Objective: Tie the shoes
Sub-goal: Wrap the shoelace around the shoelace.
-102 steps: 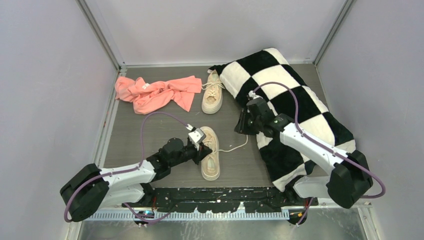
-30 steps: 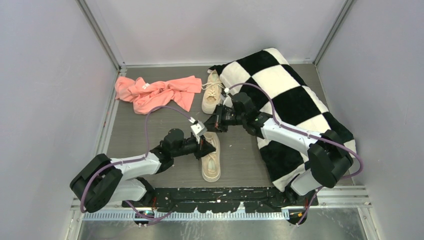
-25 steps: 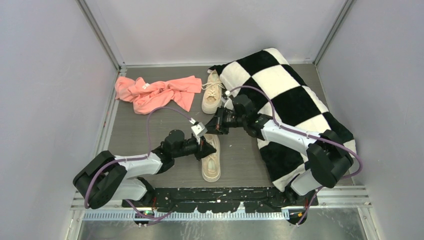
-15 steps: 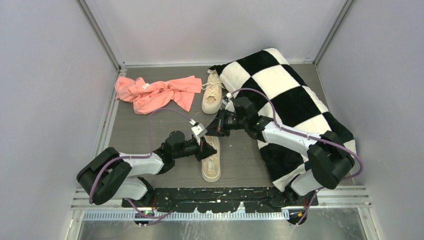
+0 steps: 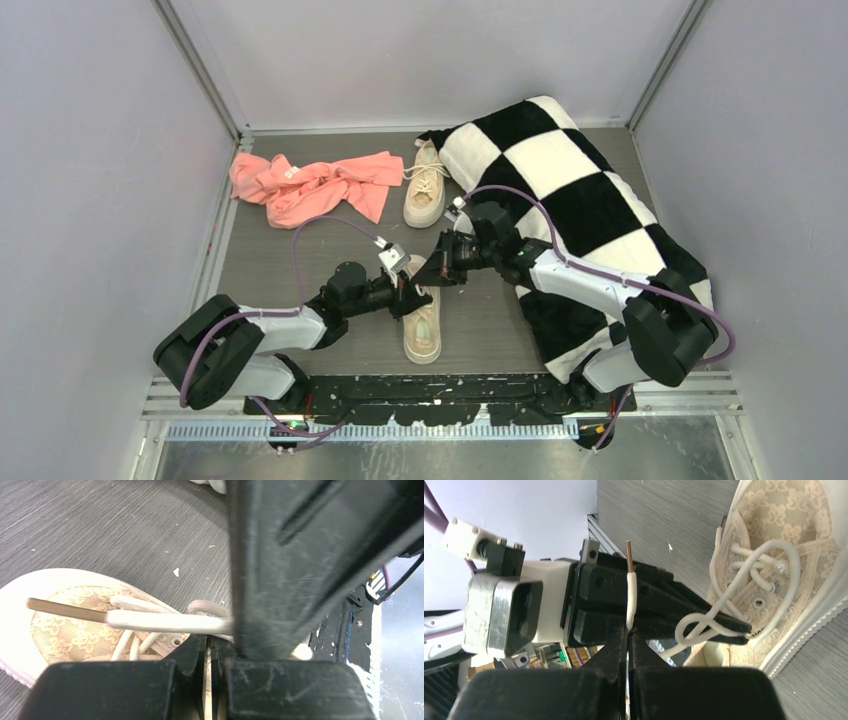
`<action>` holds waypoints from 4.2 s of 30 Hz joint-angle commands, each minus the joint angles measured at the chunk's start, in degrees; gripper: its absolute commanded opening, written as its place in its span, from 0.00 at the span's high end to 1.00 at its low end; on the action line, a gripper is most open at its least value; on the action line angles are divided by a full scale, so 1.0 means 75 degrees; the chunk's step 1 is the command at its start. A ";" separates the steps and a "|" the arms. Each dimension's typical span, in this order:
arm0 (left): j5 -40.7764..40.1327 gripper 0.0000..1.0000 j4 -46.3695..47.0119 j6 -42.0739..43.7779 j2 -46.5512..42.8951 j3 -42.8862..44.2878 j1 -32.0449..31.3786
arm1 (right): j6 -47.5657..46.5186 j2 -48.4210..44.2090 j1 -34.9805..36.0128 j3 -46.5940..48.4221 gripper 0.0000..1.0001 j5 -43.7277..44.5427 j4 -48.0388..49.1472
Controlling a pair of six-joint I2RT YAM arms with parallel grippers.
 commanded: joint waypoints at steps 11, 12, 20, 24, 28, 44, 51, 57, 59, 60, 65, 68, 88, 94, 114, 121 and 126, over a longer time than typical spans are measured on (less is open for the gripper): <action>-0.0211 1.00 0.0585 0.0002 0.0003 0.0083 0.0190 | -0.0665 -0.1167 0.0295 -0.0368 0.99 -0.0737 -0.1346; -0.0202 1.00 0.0493 0.0030 -0.0054 0.0081 0.0210 | -0.0673 -0.1230 0.0288 -0.0410 0.99 -0.0714 -0.1399; -0.0339 1.00 -0.0054 0.0158 -0.0577 0.0022 0.0230 | -0.0946 -0.1569 0.0296 -0.0688 0.99 -0.0589 -0.1947; -0.0407 1.00 -0.0346 0.0158 -0.0853 -0.0048 0.0230 | -0.1053 -0.1740 0.0296 -0.0746 0.99 -0.0469 -0.2175; -0.0493 1.00 -0.0692 0.0134 -0.1208 -0.0173 0.0230 | -0.1124 -0.1885 0.0295 -0.0821 1.00 -0.0375 -0.2396; -0.0650 1.00 -0.0734 0.0064 -0.1310 -0.0213 0.0230 | -0.1267 -0.1506 0.0290 -0.1283 0.99 -0.0587 -0.2215; -0.0723 1.00 -0.0768 0.0064 -0.1358 -0.0235 0.0230 | -0.1256 -0.1430 0.0286 -0.1416 0.99 -0.0783 -0.2062; -0.0789 1.00 -0.0755 0.0070 -0.1337 -0.0236 0.0228 | -0.1457 -0.1330 0.0309 -0.1482 0.99 -0.0935 -0.2231; -0.0794 1.00 -0.0758 0.0067 -0.1336 -0.0236 0.0230 | -0.1550 -0.1288 0.0312 -0.1494 0.99 -0.0929 -0.2300; -0.0795 1.00 -0.0762 0.0064 -0.1336 -0.0236 0.0230 | -0.1572 -0.1252 0.0312 -0.1510 0.99 -0.0930 -0.2320; -0.0818 1.00 -0.0781 0.0058 -0.1368 -0.0248 0.0230 | -0.1732 -0.1090 0.0320 -0.1600 0.99 -0.0885 -0.2355; -0.0840 1.00 -0.0814 0.0064 -0.1411 -0.0248 0.0230 | -0.1820 -0.0999 0.0326 -0.1633 0.99 -0.0885 -0.2410; -0.0686 1.00 -0.1180 0.0023 -0.1750 -0.0213 0.0229 | -0.2577 -0.0311 0.0326 -0.1529 0.99 -0.0364 -0.2833; -0.0579 1.00 -0.1178 0.0017 -0.1731 -0.0260 0.0226 | -0.2919 -0.0369 0.0320 -0.1158 0.59 0.0002 -0.3493; -0.0222 1.00 -0.1102 0.0041 -0.1776 -0.0299 0.0221 | -0.0768 -0.0495 -0.0553 -0.1462 0.49 -0.0606 0.1874; -0.0231 1.00 -0.1154 0.0087 -0.1836 -0.0283 0.0222 | 0.0904 0.0813 -0.0568 -0.2011 0.54 -0.0994 0.5042; -0.0241 1.00 -0.1208 0.0076 -0.1870 -0.0283 0.0226 | 0.1182 0.1206 -0.0570 -0.2050 0.66 -0.1043 0.5633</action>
